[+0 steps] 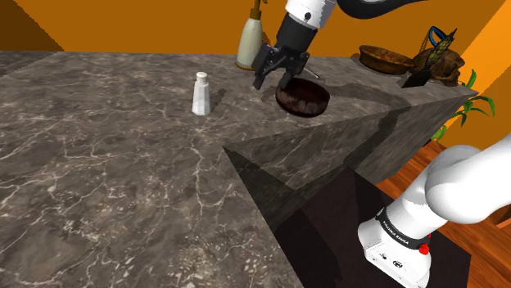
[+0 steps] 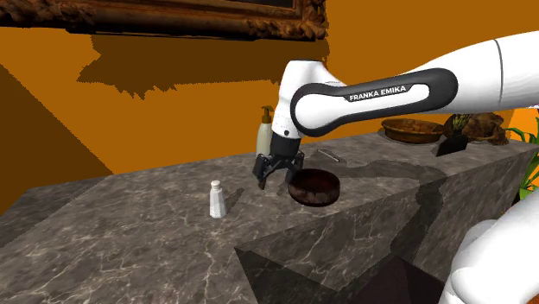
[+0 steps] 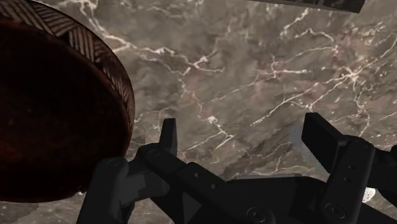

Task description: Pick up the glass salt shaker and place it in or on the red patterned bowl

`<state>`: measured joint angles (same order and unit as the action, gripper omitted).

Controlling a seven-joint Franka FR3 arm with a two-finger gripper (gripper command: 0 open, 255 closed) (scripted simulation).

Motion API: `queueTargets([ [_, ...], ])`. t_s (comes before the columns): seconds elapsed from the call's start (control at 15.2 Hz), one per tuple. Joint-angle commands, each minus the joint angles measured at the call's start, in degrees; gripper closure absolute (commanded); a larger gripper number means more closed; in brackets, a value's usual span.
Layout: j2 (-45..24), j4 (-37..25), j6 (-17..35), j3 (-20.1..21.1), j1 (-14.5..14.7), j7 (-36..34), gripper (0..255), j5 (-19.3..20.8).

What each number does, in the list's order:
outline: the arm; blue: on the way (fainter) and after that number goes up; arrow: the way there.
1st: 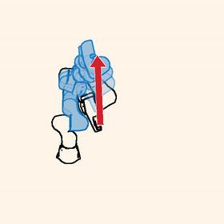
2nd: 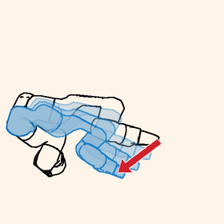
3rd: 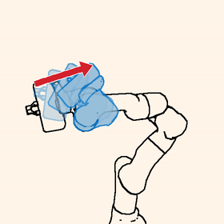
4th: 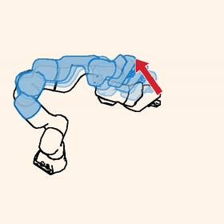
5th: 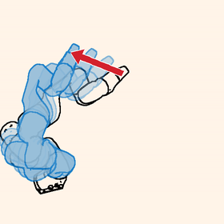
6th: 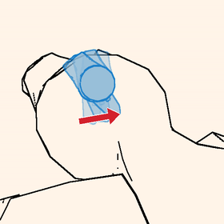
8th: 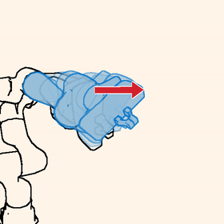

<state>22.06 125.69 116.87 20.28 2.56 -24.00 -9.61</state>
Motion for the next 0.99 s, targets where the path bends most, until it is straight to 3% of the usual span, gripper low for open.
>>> queueTargets([
  [0.0, -3.88, -3.44, 1.25, 2.43, -0.37, -3.79, 0, 1.55],
  [0.4, -16.55, -15.03, 3.28, 8.76, -0.89, -15.68, 0, 9.81],
  [0.66, -25.83, -24.34, 2.48, 11.36, 0.59, -23.71, 0, 17.44],
  [0.92, -27.26, -22.95, 5.04, 11.06, 0.93, -24.37, 0, 18.47],
])
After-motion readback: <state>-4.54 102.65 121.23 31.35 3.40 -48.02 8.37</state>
